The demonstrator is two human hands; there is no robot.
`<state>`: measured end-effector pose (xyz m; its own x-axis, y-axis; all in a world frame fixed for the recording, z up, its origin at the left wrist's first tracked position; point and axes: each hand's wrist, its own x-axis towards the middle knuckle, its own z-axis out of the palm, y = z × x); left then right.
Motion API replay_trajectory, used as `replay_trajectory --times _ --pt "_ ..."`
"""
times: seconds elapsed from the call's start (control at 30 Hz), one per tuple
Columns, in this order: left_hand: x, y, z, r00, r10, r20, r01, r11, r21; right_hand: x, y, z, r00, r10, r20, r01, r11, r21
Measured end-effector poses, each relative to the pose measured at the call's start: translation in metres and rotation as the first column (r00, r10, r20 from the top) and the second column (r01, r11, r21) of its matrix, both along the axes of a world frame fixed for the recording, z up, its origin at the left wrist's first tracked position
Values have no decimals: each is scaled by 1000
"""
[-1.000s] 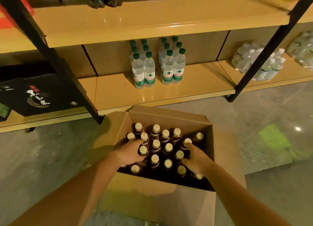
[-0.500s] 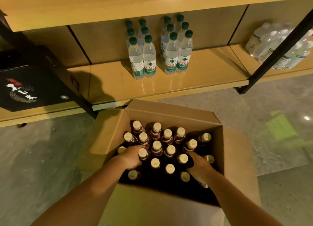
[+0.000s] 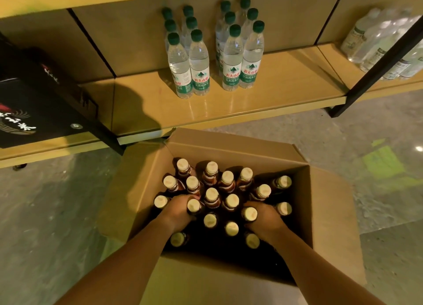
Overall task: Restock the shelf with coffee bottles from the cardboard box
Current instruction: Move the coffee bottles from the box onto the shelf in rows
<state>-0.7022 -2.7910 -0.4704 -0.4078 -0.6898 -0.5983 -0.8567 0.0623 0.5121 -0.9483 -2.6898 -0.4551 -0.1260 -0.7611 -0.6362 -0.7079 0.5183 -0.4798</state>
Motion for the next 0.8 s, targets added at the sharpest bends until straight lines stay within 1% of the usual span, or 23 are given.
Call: replay_trajectory --times 0.07,0.17,0.27,0.37,0.47,0.57,0.7,0.8 --pt "0 1 6 999 -15 -28 15 1000 -27 -3 4 3 998 -59 32 61 997 -41" --pt "2 2 15 995 24 -101 -30 998 -59 -7 10 13 972 -201 122 213 973 -90" --pt "6 0 27 984 67 -165 -75 996 -40 -11 12 30 949 -250 191 274 955 -111" --pt "10 -4 51 966 71 -249 -83 996 -38 -15 11 56 901 -309 305 354 929 -105" --pt "11 -8 78 943 70 -325 -94 994 -59 -18 11 87 847 -308 434 392 913 -117" --pt "10 -9 105 909 123 -398 -135 991 -1 -21 10 120 809 -283 515 430 882 -192" --pt "-2 -14 146 838 201 -507 -186 979 80 -31 8 166 773 -252 582 468 846 -255" --pt "-20 -22 179 802 207 -561 -198 977 78 -42 8 197 751 -296 591 529 805 -269"
